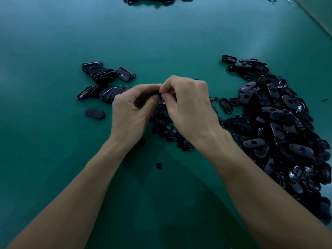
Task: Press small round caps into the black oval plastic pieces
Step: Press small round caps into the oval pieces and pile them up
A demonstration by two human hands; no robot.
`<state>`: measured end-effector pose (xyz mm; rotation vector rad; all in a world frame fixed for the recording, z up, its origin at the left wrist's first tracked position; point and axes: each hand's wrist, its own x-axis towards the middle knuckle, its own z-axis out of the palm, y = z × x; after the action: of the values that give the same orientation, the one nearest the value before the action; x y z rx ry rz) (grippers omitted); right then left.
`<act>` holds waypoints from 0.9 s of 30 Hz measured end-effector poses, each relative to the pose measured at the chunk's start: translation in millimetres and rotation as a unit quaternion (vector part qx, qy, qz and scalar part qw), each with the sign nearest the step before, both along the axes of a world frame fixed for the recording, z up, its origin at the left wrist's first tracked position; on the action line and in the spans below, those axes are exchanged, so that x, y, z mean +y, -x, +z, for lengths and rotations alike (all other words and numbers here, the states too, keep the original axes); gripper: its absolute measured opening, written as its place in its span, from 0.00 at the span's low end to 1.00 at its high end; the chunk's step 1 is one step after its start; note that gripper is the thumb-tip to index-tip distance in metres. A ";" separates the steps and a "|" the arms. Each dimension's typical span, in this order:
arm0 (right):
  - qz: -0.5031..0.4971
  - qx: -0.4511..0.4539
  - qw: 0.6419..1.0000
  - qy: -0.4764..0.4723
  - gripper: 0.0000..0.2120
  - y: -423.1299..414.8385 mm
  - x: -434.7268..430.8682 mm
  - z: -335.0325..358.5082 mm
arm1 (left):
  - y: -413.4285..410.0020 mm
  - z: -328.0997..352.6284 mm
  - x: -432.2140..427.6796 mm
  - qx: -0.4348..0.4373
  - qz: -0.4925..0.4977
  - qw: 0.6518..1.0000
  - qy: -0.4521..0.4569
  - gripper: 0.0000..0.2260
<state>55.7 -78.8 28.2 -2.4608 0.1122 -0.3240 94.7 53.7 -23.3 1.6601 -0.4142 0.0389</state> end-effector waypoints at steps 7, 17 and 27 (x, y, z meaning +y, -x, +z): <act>0.011 0.023 0.998 -0.052 0.06 -0.8 -6.7 2.5 | 1.4 2.0 -1.7 0.014 0.014 1.000 0.011 0.12; 0.001 0.010 0.991 -0.131 0.07 2.3 -10.2 1.5 | 4.1 2.5 -3.2 0.013 0.007 0.999 0.047 0.12; -0.069 -0.037 0.993 -0.090 0.03 6.5 2.4 -2.6 | 3.2 1.4 -1.5 0.004 0.003 1.000 0.030 0.11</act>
<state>49.2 -76.4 25.6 -2.2642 0.2684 -0.4444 91.5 52.2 -21.9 1.6027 -0.3995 0.0489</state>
